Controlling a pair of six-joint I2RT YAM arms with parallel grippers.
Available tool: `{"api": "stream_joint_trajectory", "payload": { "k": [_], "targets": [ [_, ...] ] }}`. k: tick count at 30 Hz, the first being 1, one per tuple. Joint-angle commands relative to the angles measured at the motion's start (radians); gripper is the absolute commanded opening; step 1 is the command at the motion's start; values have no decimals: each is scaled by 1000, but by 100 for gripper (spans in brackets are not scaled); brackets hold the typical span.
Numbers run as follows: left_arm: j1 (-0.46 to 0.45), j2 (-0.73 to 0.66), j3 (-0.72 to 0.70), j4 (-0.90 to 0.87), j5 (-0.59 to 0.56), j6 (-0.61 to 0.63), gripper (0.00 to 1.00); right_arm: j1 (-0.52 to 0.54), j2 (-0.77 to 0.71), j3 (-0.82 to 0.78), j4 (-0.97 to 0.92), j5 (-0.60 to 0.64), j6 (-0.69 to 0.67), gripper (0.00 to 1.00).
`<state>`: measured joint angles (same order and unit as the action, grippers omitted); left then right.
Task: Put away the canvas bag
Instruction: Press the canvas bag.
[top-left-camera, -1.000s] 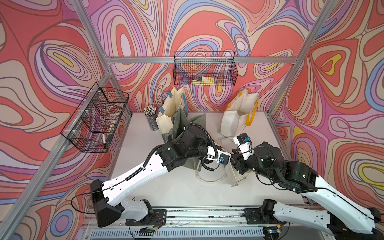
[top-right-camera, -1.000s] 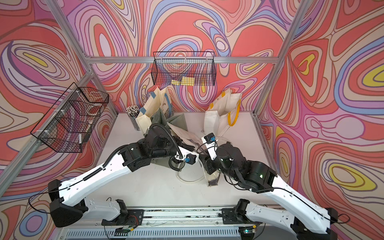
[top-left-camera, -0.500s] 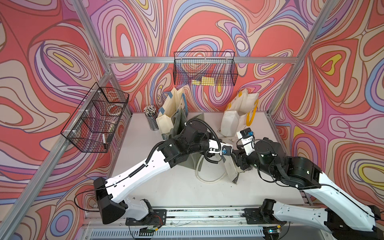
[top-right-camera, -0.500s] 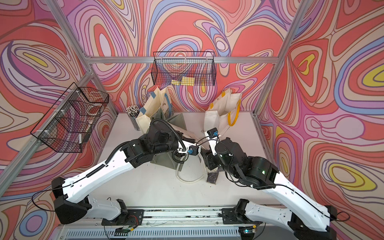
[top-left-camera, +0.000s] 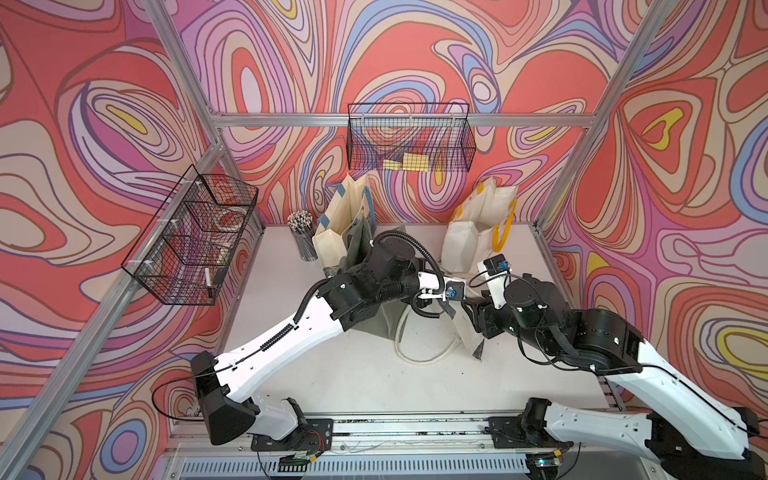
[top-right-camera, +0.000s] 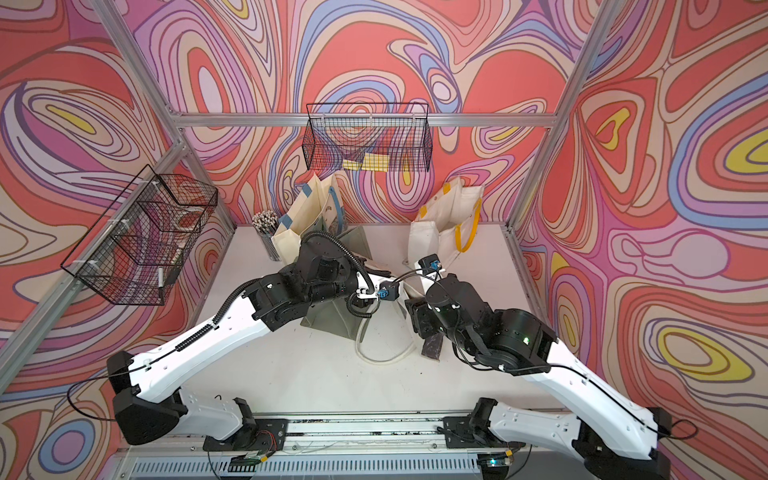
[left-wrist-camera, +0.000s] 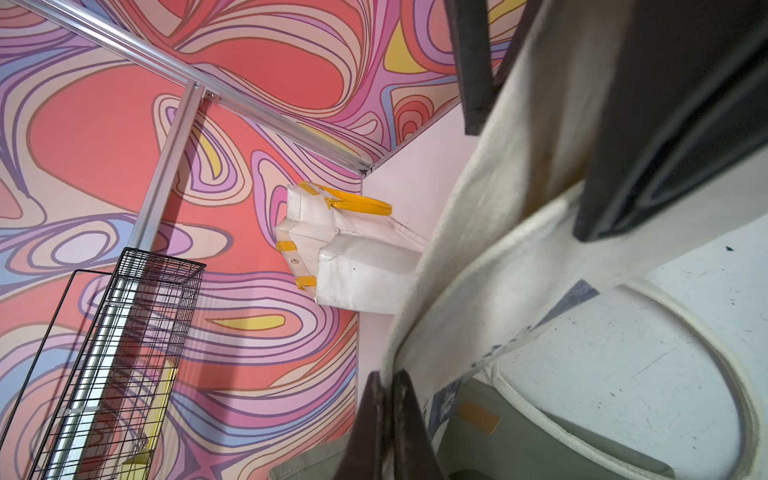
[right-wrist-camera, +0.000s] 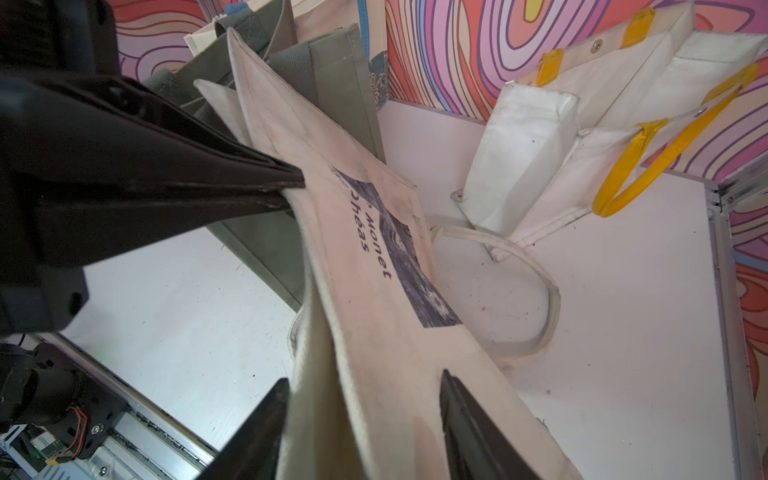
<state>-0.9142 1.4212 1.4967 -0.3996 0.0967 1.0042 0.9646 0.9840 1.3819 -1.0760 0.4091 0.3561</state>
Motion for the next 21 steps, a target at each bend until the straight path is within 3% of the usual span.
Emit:
{"api": "stream_joint_trajectory", "payload": {
  "k": [1,3,9,13,16,19,21],
  "targets": [
    [28,-29,47,74,-51,-10,0,3,-11,-4,-71,26,-4,55],
    [33,-37,44,70,-48,-13,0,4,-15,-9,-71,18,-21,47],
    [42,-83,8,65,7,-8,0,3,-16,9,-63,2,-87,1],
    [42,-130,-38,52,139,-11,1,3,-19,40,-36,-31,-143,0],
    [42,-148,-48,33,239,-21,15,3,-16,42,-26,-63,-172,0],
    [42,-139,-17,-46,322,-6,45,3,-11,50,-24,-93,-196,0],
    [41,-132,1,-72,365,-2,57,3,-10,57,-20,-120,-215,0]
  ]
}}
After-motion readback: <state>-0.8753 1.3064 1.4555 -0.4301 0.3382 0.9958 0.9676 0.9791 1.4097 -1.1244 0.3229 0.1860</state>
